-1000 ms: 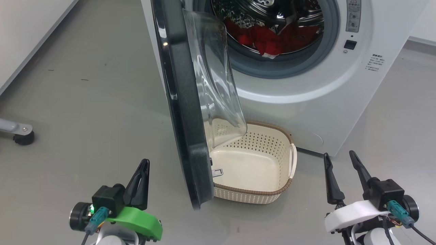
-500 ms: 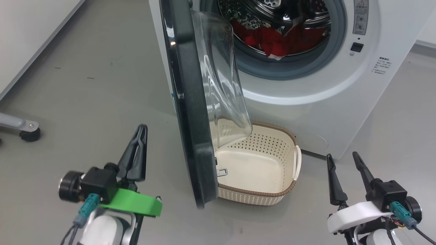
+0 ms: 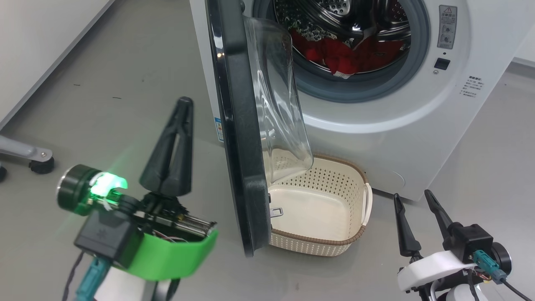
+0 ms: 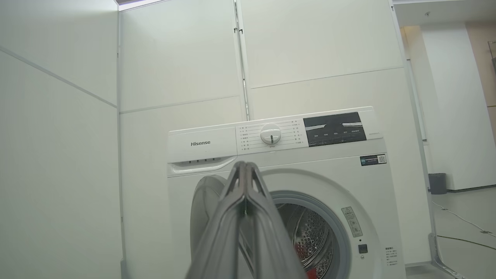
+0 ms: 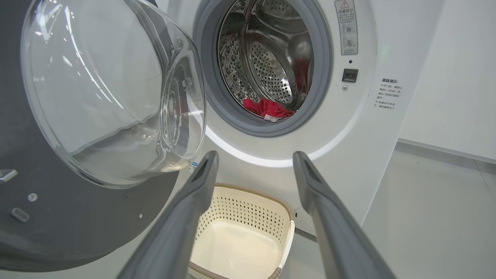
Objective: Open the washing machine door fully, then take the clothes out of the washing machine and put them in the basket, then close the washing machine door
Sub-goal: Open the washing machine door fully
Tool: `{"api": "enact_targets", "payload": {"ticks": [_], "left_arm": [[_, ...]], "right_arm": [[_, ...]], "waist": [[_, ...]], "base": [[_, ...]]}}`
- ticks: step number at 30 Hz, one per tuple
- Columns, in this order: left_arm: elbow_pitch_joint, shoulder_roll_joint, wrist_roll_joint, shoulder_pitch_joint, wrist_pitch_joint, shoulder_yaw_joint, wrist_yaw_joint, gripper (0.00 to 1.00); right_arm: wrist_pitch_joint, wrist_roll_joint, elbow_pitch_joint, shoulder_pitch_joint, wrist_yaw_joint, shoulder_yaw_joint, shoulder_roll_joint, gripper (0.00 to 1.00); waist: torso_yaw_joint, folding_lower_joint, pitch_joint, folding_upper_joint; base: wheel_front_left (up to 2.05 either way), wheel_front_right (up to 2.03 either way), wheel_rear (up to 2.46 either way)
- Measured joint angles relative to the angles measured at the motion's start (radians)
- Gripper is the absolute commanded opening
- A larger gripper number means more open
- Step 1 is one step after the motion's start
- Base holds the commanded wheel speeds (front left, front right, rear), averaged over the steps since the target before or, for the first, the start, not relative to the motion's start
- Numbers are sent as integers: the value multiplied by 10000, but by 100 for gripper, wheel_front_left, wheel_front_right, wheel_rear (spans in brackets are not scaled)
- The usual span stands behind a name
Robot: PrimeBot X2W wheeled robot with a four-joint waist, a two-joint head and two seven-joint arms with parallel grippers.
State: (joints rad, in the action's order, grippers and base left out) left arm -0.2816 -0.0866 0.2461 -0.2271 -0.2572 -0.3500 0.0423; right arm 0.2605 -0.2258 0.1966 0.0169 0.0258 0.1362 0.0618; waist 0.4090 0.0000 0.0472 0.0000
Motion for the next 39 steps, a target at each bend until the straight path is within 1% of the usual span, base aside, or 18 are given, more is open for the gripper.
{"api": "enact_targets", "payload": {"ticks": [4, 6, 9, 12, 13, 19, 21, 24, 28, 34, 36, 39], "left_arm": [[-721, 27, -4, 1, -6, -690, -418, 0], [-815, 27, 0, 25, -6, -1028, -556, 0], [-848, 21, 40, 135, 12, -1559, -884, 0], [-788, 8, 247, 495, 380, -2192, -1214, 0], [-713, -10, 324, 621, 568, -2426, -1289, 0], [-35, -173, 1058, 1336, 1641, -3398, -1446, 0], [176, -238, 1179, 1503, 1906, -3455, -1446, 0], [525, -249, 1411, 1612, 2234, -3532, -1446, 0], [905, -265, 1507, 1662, 2474, -3304, -1442, 0], [1461, -297, 1590, 1659, 2606, -2886, -1338, 0], [1542, -288, 1599, 1651, 2648, -2775, -1256, 0], [1770, -247, 1661, 1641, 2648, -2660, -1248, 0]], "right_arm": [[0, 46, 40, 74, 84, -8, -12, 100], [0, 71, 44, 104, 107, -12, -27, 100], [0, 73, 48, 125, 171, -13, -48, 100], [0, 88, 52, 127, 196, -13, -56, 100], [0, 96, 52, 127, 249, -13, -58, 100], [0, 286, 59, 127, 265, 31, -94, 100], [0, 291, 69, 125, 345, 40, -96, 100], [0, 337, 96, 124, 349, 42, -109, 100], [0, 349, 104, 117, 435, 67, -127, 100], [0, 428, 146, 34, 468, 88, -130, 100], [0, 437, 146, -3, 531, 82, -130, 100], [0, 439, 150, -55, 541, 40, -130, 100]], "waist": [[6, 0, -40, 0], [7, 0, -54, 0], [2, 0, -72, 0], [-11, 0, -74, 0], [-16, 0, -70, 0], [-74, 0, 21, 0], [-100, 0, 59, 0], [-135, 0, 136, 0], [-196, 0, 245, 0], [-294, 0, 397, 0], [-319, 0, 437, 0], [-341, 0, 477, 0]], "base": [[0, 0, 0], [0, 0, 0], [0, 0, 0], [0, 0, 0], [0, 0, 0], [0, 0, 0], [0, 0, 0], [0, 0, 0], [0, 0, 0], [0, 0, 0], [0, 0, 0], [0, 0, 0]]}}
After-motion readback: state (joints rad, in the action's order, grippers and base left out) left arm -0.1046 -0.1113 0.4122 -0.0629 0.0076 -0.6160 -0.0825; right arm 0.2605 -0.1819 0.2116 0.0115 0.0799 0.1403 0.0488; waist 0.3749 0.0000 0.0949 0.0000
